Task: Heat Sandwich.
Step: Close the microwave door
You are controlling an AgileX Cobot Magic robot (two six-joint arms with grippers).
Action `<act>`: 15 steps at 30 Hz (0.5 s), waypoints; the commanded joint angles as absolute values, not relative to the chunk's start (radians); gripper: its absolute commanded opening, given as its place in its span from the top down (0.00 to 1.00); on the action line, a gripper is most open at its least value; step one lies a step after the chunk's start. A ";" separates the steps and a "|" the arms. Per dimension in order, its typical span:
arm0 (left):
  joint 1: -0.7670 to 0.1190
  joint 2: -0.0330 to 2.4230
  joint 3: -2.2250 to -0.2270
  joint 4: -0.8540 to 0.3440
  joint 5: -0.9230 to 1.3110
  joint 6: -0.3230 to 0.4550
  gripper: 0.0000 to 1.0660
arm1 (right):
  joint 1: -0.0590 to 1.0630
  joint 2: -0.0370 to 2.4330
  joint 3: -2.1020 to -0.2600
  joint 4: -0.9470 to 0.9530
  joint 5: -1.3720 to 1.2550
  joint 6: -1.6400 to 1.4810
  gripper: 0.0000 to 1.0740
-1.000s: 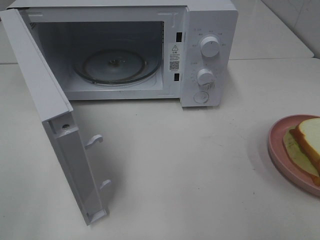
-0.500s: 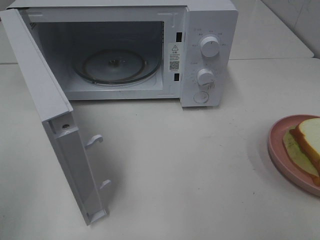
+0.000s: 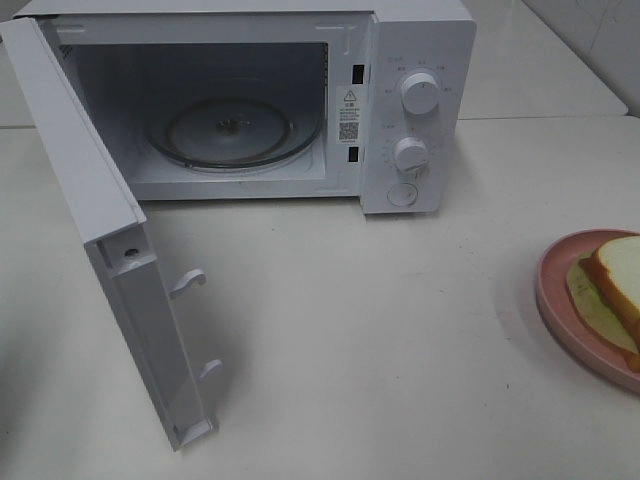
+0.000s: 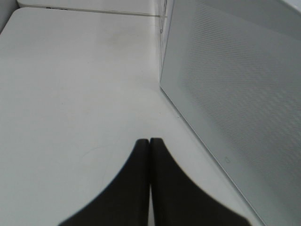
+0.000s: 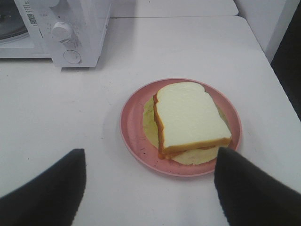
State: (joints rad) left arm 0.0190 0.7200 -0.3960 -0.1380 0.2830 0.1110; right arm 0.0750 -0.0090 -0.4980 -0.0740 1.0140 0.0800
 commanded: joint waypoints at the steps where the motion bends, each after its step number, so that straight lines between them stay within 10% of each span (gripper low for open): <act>1: 0.023 0.774 -0.365 -0.142 0.137 0.120 1.00 | 0.070 -0.032 -0.496 -0.070 0.998 0.071 0.31; 15: 0.023 1.205 -0.321 -0.044 -0.510 0.088 1.00 | 0.070 -0.032 -0.496 -0.070 0.998 0.072 0.33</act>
